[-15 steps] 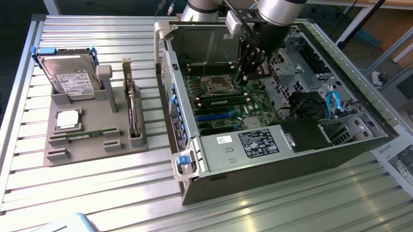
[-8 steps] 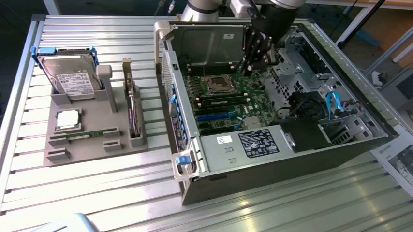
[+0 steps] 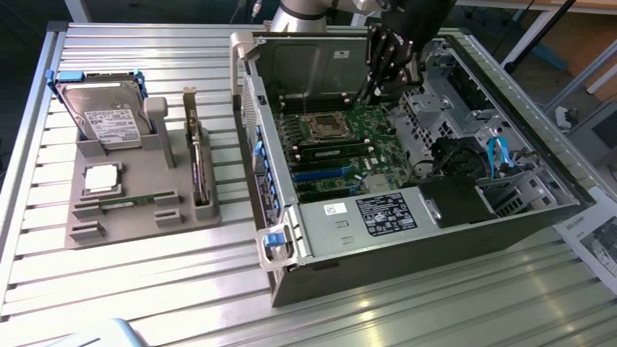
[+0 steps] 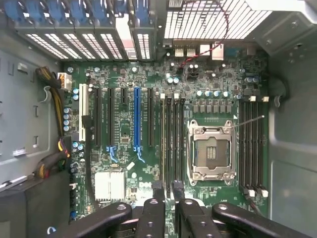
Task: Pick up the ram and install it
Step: 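Insert the ram into the slot, then press down the ram until it locks into place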
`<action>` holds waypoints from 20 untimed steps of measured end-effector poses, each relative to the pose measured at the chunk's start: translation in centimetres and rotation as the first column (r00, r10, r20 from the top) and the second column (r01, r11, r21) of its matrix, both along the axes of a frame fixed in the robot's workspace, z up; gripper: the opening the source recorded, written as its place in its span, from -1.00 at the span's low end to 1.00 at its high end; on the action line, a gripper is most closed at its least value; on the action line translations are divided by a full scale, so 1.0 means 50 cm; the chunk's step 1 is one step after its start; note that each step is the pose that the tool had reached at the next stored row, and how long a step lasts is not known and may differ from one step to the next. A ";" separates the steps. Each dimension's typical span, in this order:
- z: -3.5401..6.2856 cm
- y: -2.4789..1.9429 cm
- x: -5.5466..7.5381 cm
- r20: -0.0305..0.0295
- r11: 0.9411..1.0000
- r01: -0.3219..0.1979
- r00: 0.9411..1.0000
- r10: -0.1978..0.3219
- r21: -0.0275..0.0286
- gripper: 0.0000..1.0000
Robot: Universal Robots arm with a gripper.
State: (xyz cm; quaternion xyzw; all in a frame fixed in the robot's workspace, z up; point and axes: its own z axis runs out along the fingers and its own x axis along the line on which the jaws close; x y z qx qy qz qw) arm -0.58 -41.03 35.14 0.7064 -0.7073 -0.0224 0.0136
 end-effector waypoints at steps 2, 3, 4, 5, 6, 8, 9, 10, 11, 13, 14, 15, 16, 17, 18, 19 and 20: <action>0.009 0.0000 0.000 0.000 1.000 0.000 1.000 0.000 0.000 -0.61; 0.015 0.0000 0.000 0.000 1.000 0.000 1.000 0.000 0.000 -0.61; 0.020 0.0001 0.000 0.000 1.000 0.000 1.000 0.000 0.000 -0.61; 0.020 0.0000 0.000 0.000 1.000 0.000 1.000 0.000 0.000 -0.61; 0.020 0.0000 0.000 0.000 1.000 0.000 1.000 0.000 0.000 -0.61; 0.021 0.0000 0.000 0.000 1.000 0.000 1.000 0.000 0.000 -0.61; 0.021 0.0000 0.000 0.000 1.000 0.000 1.000 0.000 0.000 -0.61; 0.021 0.0000 0.000 0.000 1.000 0.000 1.000 0.000 0.000 -0.61; 0.021 0.0000 0.000 0.000 1.000 0.000 1.000 0.000 0.000 -0.61; 0.021 0.0000 0.000 0.000 1.000 0.000 1.000 0.000 0.000 -0.61; 0.021 0.0000 0.000 0.000 1.000 0.000 1.000 0.000 0.000 -0.61; 0.021 0.0000 0.000 0.000 1.000 0.000 1.000 0.000 0.000 -0.61; 0.021 0.0000 0.000 0.000 1.000 0.000 1.000 0.000 0.000 -0.61; 0.020 0.0000 0.000 0.000 1.000 0.000 1.000 0.000 0.000 -0.61; 0.021 0.0000 0.000 0.000 1.000 0.000 1.000 0.000 0.000 -0.61; 0.021 0.0000 0.000 0.000 1.000 0.000 1.000 0.000 0.000 -0.63; 0.021 0.0000 0.000 0.000 1.000 0.000 1.000 0.000 0.000 -0.80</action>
